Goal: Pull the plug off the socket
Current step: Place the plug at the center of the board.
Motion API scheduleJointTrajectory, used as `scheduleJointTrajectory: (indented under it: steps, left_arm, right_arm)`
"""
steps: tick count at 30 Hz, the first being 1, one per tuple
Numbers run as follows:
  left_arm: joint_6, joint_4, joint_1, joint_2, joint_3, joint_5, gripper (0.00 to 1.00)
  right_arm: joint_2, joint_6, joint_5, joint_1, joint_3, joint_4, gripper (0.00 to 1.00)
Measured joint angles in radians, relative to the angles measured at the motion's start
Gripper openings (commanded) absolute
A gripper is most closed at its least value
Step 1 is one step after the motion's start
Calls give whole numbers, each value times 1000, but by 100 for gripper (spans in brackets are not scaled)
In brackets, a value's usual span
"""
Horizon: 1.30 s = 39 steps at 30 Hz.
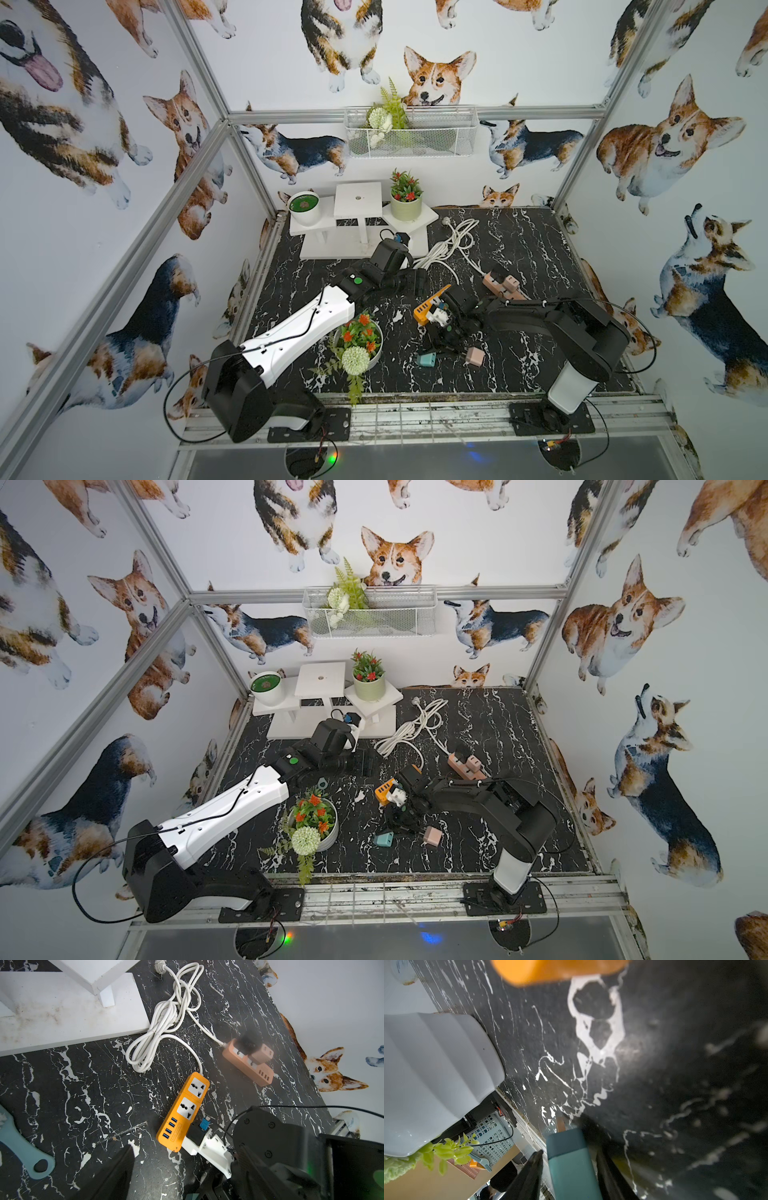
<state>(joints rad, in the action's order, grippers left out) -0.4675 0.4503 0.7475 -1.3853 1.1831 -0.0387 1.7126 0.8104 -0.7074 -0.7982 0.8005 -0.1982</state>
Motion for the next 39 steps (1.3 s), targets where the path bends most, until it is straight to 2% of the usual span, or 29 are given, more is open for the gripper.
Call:
scheduleJointTrajectory:
  steps: [3,10,20,26,29,32,33,34,39]
  left_arm:
    - [-5,-2,0,0,0,0,81]
    - [-7,-2,0,0,-1,0,81]
    - [-6,-3,0,0,-1,-1,81]
    - [-6,-5,0,-5,6,-4,81]
    - [-10,-13,0,-9,6,-4,82]
    - [-23,-18,5,-21,14,-5,83]
    - [-26,-21,8,-26,19,-5,96]
    - [-26,-23,12,-30,22,-8,100]
    - [-41,-41,32,-50,32,-15,100]
  right_arm:
    - [3,-2,-9,7,11,-13,61]
    - [-10,-25,49,26,60,-107,72]
    - [-92,-103,267,60,158,-356,72]
    - [-243,-148,377,144,198,-460,70]
    - [-330,-183,429,215,219,-499,70]
    - [-407,-207,488,350,220,-547,70]
    - [-435,-209,510,422,217,-564,69]
    - [-451,-211,532,468,216,-576,67]
    - [-473,-199,599,732,194,-650,64]
